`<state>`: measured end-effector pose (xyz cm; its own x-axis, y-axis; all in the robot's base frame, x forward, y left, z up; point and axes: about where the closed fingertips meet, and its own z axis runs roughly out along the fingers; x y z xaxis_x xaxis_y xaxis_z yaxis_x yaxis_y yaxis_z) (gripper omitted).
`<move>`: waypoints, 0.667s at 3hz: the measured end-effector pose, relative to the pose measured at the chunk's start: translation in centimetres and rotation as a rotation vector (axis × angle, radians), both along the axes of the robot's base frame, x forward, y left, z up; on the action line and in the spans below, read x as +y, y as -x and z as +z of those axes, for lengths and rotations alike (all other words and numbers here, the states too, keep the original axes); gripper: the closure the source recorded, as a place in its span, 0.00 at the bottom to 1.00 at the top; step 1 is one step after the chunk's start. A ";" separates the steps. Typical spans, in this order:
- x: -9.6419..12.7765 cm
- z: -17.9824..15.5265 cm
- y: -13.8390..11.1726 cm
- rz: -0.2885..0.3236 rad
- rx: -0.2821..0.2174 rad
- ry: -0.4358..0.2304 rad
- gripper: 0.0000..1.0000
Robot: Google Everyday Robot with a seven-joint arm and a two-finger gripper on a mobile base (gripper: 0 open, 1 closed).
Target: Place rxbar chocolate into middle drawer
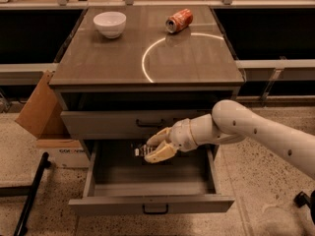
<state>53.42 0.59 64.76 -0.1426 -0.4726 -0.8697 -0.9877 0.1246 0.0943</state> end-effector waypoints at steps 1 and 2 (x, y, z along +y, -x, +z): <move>0.3 -2.5 -0.1 -0.024 0.011 0.029 1.00; 0.3 -6.2 0.3 -0.089 -0.016 0.060 1.00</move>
Offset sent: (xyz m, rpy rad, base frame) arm 0.0004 -0.0041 -0.0916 -0.1033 -0.0506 -0.1600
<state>53.16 0.88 58.54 -0.1726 -0.5097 -0.8428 -0.9739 0.2166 0.0685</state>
